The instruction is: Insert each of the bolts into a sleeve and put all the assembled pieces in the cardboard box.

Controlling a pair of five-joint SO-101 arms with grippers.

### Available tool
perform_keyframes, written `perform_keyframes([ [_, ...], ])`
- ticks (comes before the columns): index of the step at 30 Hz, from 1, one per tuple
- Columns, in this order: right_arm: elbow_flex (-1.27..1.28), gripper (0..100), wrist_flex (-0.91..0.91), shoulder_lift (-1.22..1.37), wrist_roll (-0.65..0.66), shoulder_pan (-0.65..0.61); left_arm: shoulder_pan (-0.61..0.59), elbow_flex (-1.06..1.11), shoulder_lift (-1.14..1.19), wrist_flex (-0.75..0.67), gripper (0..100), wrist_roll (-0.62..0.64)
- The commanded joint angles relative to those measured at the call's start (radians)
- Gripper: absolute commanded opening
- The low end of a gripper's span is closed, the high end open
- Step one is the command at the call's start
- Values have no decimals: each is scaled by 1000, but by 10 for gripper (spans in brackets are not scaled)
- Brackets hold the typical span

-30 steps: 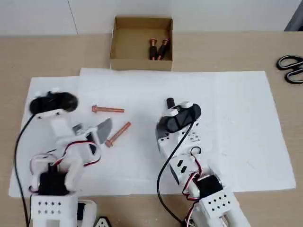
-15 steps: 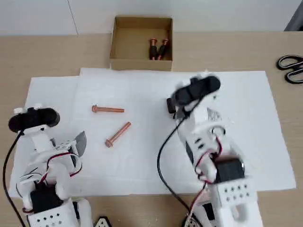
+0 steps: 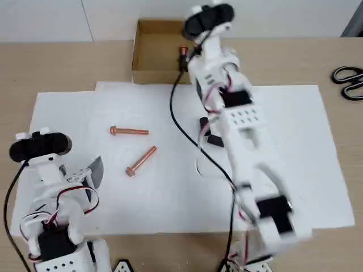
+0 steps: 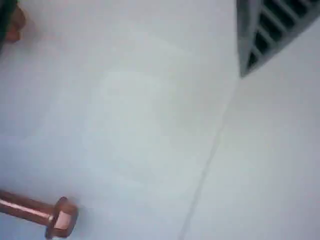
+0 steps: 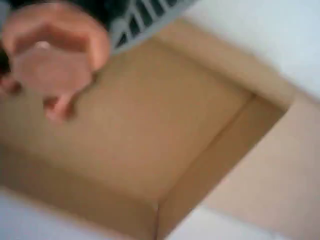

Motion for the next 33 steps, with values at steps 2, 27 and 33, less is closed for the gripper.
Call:
perform_keyframes([
  [2,-269,4,-237,278,12,-12,-8,-2,-9,3,291,-8],
  [27,-1045,112,-295,1090,25,-71,-8,12,-9,2,291,-9],
  [33,-1049,224,-220,1099,89,-70,-8,12,-9,2,291,-9],
])
